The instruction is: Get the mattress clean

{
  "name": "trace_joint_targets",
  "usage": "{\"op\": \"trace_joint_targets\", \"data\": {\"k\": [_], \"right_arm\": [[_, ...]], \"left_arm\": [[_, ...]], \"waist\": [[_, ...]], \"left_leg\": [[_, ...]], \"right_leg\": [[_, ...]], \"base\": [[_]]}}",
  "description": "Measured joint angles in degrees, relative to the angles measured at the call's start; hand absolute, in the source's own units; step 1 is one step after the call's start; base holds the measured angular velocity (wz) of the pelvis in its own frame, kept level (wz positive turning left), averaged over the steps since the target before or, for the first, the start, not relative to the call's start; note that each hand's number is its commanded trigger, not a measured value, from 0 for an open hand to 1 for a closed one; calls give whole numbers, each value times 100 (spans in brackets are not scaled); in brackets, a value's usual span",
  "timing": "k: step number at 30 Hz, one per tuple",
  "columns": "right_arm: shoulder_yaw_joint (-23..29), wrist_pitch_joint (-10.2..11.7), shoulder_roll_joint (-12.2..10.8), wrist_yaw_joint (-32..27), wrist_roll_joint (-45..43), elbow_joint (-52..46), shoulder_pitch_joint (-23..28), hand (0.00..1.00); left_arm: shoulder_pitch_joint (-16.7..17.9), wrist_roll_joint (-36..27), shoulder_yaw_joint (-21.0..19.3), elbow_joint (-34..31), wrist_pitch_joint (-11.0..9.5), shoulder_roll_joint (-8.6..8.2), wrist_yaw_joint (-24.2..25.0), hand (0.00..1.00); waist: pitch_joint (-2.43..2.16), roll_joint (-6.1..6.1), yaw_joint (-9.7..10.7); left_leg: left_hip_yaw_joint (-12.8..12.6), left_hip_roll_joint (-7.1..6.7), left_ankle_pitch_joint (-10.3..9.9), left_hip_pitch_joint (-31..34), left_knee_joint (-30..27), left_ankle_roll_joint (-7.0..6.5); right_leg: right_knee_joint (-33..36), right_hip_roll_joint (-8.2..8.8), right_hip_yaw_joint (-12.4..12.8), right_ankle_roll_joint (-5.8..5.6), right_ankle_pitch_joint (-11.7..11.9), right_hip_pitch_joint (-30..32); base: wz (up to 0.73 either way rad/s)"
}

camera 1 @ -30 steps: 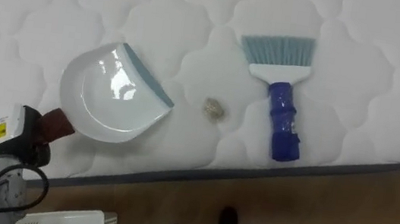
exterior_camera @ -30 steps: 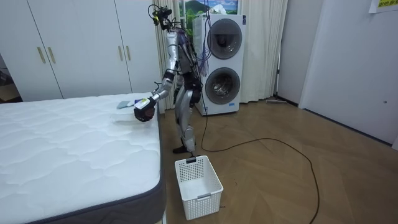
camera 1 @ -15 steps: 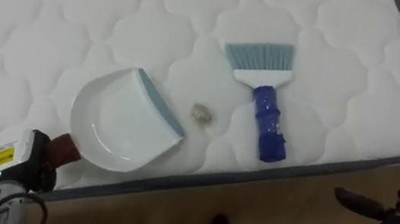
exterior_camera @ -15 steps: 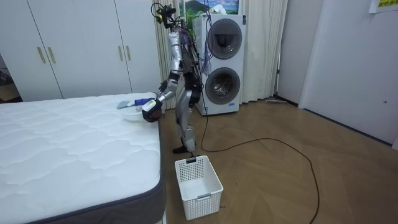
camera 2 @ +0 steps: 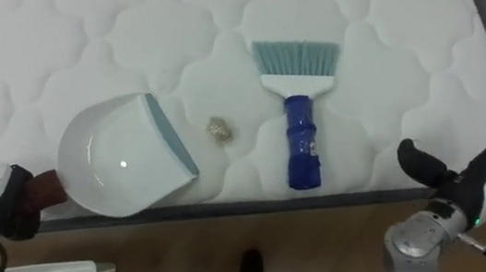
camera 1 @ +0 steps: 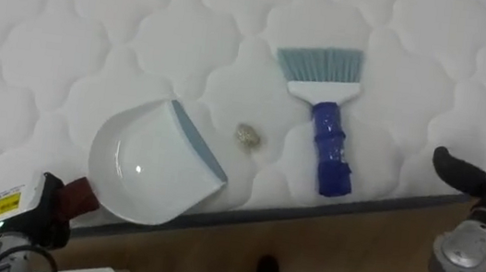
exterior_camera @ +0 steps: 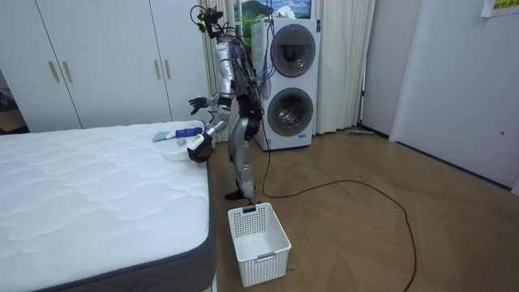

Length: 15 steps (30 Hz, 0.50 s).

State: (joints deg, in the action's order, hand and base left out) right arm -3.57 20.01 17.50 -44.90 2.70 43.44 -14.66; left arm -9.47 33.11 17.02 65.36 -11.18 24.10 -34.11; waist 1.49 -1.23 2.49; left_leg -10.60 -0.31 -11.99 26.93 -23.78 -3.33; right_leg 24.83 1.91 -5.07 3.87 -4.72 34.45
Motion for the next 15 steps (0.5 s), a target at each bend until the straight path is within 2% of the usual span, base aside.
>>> {"op": "trace_joint_targets", "data": {"k": [3,5,7,15], "right_arm": [[-224,23,13,-17,-56,-152,-5,0],[-418,63,16,-6,-122,-165,-67,0],[-546,64,11,89,-120,-111,-122,0],[-1003,45,-3,577,-105,211,-114,0]], "left_arm": [[-65,0,19,-7,-4,-5,83,100],[-181,-2,100,-4,5,-14,153,100],[-263,0,116,-6,3,-15,240,100],[-508,11,115,-21,10,-14,332,100]], "waist": [[35,11,-94],[113,-26,-140],[147,-51,-173],[151,-59,-279]], "left_leg": [[0,3,0,2,1,0],[30,5,-6,33,-1,-7],[38,5,-7,69,1,-8],[149,-7,-5,83,5,-7]], "right_leg": [[-7,2,-7,-2,-15,0],[-22,10,-29,-11,-25,8],[-12,17,-49,-13,-25,35],[5,52,-178,8,-94,10]], "base": [[1],[8],[6],[8]]}}
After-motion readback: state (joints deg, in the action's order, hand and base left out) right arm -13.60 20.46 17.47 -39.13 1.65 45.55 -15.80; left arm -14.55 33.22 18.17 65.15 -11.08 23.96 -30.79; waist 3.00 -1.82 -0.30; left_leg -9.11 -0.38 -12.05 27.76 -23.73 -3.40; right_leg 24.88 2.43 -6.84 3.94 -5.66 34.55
